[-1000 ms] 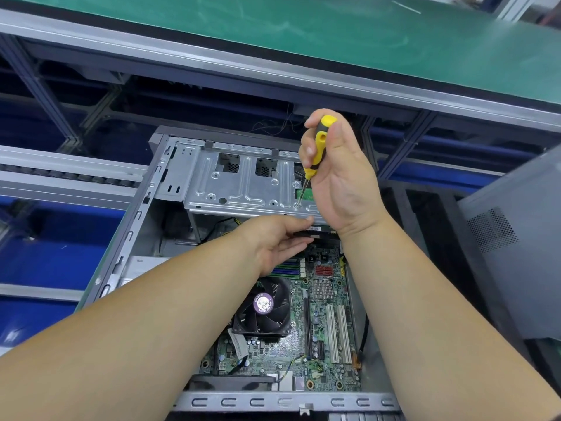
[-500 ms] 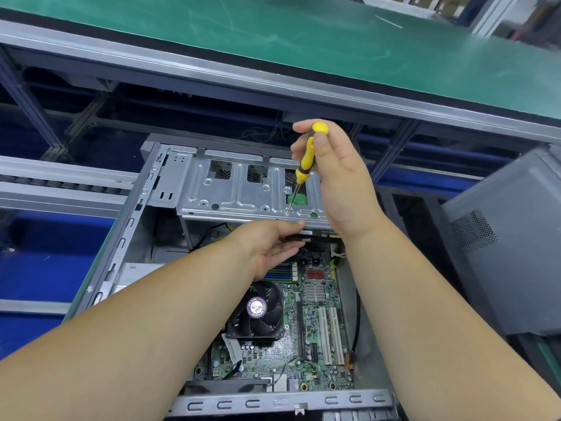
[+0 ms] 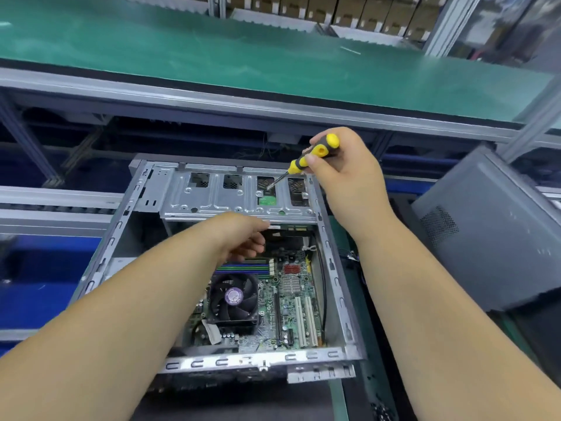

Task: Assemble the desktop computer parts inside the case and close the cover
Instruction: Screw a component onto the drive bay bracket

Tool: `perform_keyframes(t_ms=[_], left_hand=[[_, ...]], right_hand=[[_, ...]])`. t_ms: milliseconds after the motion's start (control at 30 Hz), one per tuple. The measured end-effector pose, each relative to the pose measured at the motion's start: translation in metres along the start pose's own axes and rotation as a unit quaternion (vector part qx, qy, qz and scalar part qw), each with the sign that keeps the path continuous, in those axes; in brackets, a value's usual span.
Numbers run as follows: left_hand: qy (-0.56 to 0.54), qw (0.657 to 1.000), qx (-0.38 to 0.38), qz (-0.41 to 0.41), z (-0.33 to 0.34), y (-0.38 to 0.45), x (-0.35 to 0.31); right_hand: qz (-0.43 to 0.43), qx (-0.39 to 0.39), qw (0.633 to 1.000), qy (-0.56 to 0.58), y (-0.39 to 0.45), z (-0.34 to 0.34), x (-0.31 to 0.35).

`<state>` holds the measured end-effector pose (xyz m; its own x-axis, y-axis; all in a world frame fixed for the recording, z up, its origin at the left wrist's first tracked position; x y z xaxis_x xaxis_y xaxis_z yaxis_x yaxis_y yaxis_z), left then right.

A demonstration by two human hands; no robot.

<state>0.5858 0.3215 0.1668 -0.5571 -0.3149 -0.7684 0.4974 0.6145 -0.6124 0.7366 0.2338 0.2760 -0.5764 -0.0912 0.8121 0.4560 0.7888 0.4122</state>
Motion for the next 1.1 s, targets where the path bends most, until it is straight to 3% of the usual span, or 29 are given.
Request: perform_keyframes(t_ms=[200,567,733,933,1100], left_hand=[[0.058,0.984,-0.064,0.153,0.022,-0.031,-0.024],[0.160,0.935,-0.148,0.280,0.144,-0.059,-0.034],[0.175,0.934,-0.154,0.271,0.191,-0.058,-0.043],[0.063,0.966,-0.123,0.217,0.238,-0.050,-0.031],[-0.046,0.975,-0.176,0.131,0.252,-0.029,0.005]], right_hand=[[0.051,-0.051,0.996,0.048,-0.024,-0.056,-0.042],[0.117,-0.018,0.989,0.091,-0.066,-0.140,-0.116],[0.132,0.030,0.990,0.046,-0.075,-0.162,-0.154],[0.124,0.161,0.978,-0.042,-0.098,-0.153,-0.199],[0.113,0.255,0.953,-0.115,-0.117,-0.134,-0.220]])
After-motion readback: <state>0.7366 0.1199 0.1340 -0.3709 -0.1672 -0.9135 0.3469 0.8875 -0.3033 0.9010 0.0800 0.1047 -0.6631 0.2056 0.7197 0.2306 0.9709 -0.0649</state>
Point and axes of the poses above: each hand's wrist, its own y-axis towards the middle knuckle, its own z-axis out of the palm, x = y × z, the point moved 4 cm from there along y, towards the middle knuckle, and after that the axes turned 1 degree about -y, right-handed, at the moved point
